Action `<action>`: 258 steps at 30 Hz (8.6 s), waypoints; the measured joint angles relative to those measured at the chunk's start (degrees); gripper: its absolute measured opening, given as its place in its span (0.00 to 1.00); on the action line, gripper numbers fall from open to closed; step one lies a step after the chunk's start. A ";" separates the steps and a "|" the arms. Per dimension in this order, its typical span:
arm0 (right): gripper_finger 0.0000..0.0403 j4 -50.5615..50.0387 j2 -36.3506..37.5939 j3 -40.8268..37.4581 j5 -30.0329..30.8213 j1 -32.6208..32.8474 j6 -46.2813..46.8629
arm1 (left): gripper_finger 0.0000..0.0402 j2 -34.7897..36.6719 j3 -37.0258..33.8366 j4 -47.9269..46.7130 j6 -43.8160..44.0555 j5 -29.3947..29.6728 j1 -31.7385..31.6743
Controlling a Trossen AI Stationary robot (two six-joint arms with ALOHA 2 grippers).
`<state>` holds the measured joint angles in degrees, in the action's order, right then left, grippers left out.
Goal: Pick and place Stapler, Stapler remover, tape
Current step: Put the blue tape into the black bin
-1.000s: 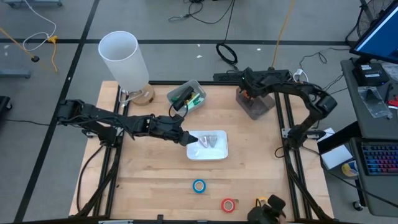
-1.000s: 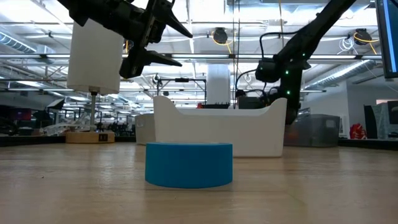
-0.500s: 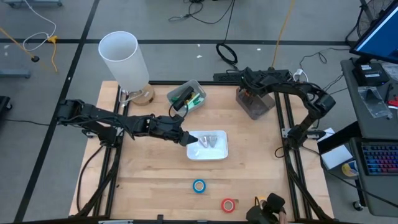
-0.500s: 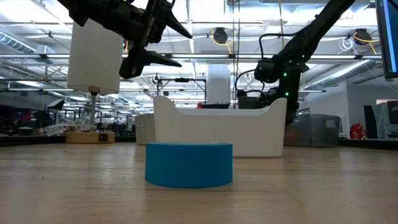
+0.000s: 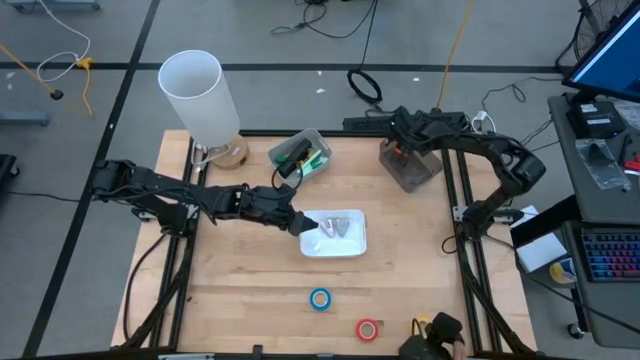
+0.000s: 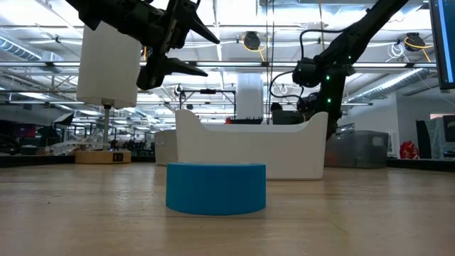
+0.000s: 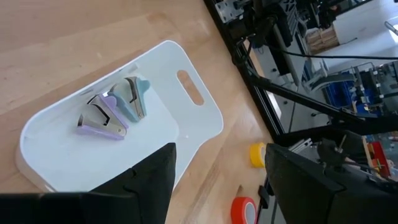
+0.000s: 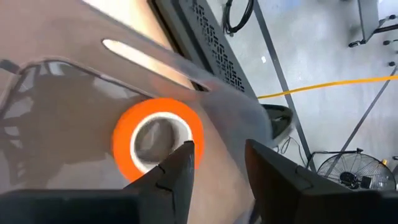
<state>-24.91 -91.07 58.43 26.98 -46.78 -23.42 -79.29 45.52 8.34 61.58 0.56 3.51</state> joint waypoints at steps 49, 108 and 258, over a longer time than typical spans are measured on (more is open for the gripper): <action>0.29 24.75 65.31 -30.77 -63.30 15.78 52.32 | 0.61 -25.54 25.80 -29.92 -22.48 10.60 24.72; 0.29 24.83 65.27 -30.80 -63.15 15.78 51.04 | 0.26 -34.14 28.96 -27.39 -9.39 3.23 23.44; 0.54 71.64 30.59 -23.26 -18.17 43.52 0.34 | 0.13 -14.58 28.92 1.88 4.46 -16.37 -12.95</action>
<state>46.73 -60.49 35.18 8.81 -3.27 -23.08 -93.86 74.43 10.21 66.05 -15.82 -9.44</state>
